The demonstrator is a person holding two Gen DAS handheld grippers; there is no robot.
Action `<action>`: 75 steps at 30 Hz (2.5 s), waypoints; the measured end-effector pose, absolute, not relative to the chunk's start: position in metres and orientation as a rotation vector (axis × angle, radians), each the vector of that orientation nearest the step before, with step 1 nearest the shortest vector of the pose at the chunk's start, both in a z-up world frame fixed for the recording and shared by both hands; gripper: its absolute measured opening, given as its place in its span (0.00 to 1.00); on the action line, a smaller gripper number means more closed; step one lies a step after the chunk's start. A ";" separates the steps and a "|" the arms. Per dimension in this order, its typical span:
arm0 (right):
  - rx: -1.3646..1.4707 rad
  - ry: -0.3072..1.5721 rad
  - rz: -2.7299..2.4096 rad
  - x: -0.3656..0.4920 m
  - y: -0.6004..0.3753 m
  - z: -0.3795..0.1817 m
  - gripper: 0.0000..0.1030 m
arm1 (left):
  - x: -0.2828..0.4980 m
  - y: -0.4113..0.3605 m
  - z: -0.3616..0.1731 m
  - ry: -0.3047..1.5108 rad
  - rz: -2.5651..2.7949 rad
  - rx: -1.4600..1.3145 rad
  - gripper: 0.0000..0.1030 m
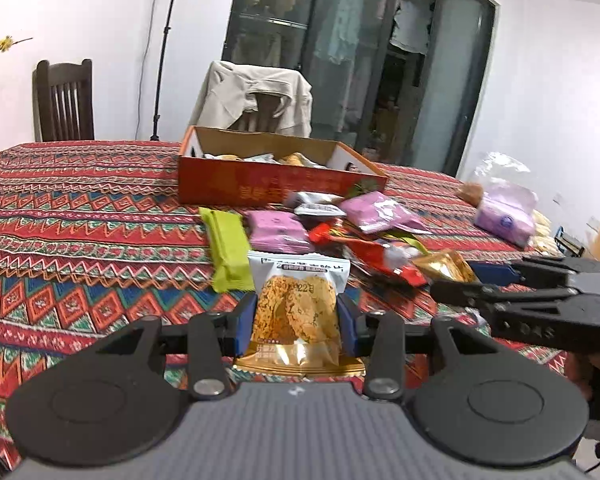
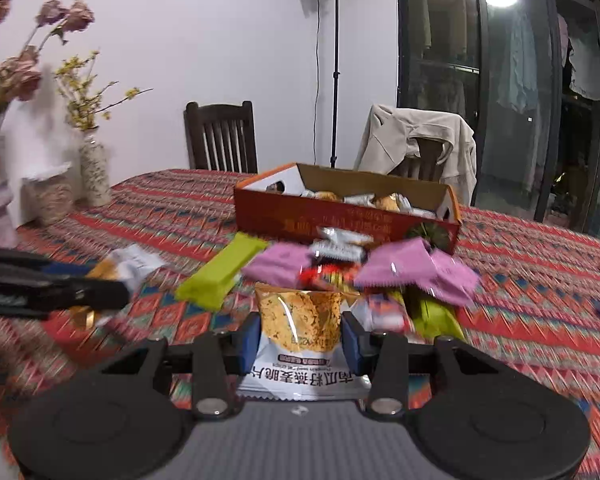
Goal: Organize snacks
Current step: 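Carry both packets into the orange box and open both tools, then withdraw both tools from the box back toward the snack pile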
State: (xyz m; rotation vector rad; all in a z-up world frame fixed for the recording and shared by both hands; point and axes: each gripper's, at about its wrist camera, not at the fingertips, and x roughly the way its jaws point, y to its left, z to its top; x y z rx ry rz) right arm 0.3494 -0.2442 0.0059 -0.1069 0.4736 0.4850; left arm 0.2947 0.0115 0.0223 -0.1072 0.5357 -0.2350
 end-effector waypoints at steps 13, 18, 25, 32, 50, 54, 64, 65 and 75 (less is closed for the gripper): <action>-0.058 0.463 0.468 0.301 -0.283 0.001 0.40 | 0.281 -0.012 0.031 0.530 -0.246 -0.070 0.42; -0.051 0.461 0.471 0.309 -0.282 0.001 0.40 | 0.297 -0.010 0.033 0.531 -0.254 -0.072 0.42; -0.043 0.400 0.506 0.353 -0.286 0.028 0.40 | 0.372 -0.003 0.069 0.451 -0.304 -0.066 0.42; -0.048 0.362 0.525 0.473 -0.279 0.077 0.40 | 0.504 0.013 0.095 0.472 -0.272 -0.062 0.42; -0.077 0.797 0.412 0.753 -0.172 0.001 0.49 | 0.670 0.035 0.010 0.708 -0.166 0.006 0.63; -0.046 0.773 0.436 0.750 -0.170 0.002 0.57 | 0.657 0.046 0.013 0.686 -0.172 -0.030 0.67; -0.036 0.559 0.506 0.640 -0.205 0.054 0.75 | 0.556 0.071 0.038 0.568 -0.216 -0.041 0.80; -0.035 0.541 0.512 0.624 -0.209 0.057 0.75 | 0.544 0.071 0.040 0.563 -0.218 -0.038 0.80; -0.045 0.422 0.514 0.473 -0.243 0.061 0.80 | 0.421 0.069 0.051 0.482 -0.206 -0.045 0.80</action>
